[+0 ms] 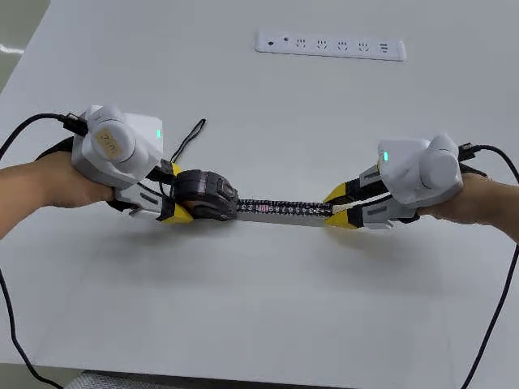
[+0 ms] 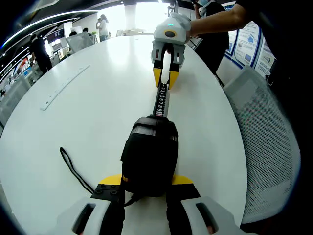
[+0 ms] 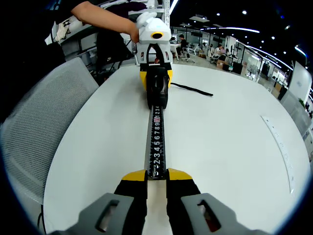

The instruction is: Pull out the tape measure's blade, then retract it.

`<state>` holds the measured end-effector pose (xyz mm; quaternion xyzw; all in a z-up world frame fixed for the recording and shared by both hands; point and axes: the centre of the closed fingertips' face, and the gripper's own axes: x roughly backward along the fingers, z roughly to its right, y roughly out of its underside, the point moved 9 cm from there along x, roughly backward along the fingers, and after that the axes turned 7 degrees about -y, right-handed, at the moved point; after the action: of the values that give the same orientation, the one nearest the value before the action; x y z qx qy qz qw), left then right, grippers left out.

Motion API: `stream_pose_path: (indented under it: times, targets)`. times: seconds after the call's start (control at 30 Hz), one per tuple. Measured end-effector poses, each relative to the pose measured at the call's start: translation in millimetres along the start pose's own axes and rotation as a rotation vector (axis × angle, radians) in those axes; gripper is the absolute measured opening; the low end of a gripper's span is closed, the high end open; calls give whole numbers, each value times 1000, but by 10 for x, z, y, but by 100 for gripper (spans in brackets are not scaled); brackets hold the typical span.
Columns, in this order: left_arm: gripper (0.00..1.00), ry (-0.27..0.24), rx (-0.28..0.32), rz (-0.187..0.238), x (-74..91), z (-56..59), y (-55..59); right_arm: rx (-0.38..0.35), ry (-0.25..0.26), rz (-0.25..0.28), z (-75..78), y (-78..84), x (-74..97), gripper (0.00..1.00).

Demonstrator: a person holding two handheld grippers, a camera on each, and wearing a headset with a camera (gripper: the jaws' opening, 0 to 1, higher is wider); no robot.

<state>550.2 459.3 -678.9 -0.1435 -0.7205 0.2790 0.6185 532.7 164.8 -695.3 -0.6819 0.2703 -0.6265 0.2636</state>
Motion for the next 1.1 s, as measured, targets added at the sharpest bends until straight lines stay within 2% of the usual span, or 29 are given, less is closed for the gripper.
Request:
stream_pose_path:
  times: [1.1]
  targets:
    - [29, -1, -1, -3, -8, -3, -1, -28, 10, -15, -23, 216, 200, 12]
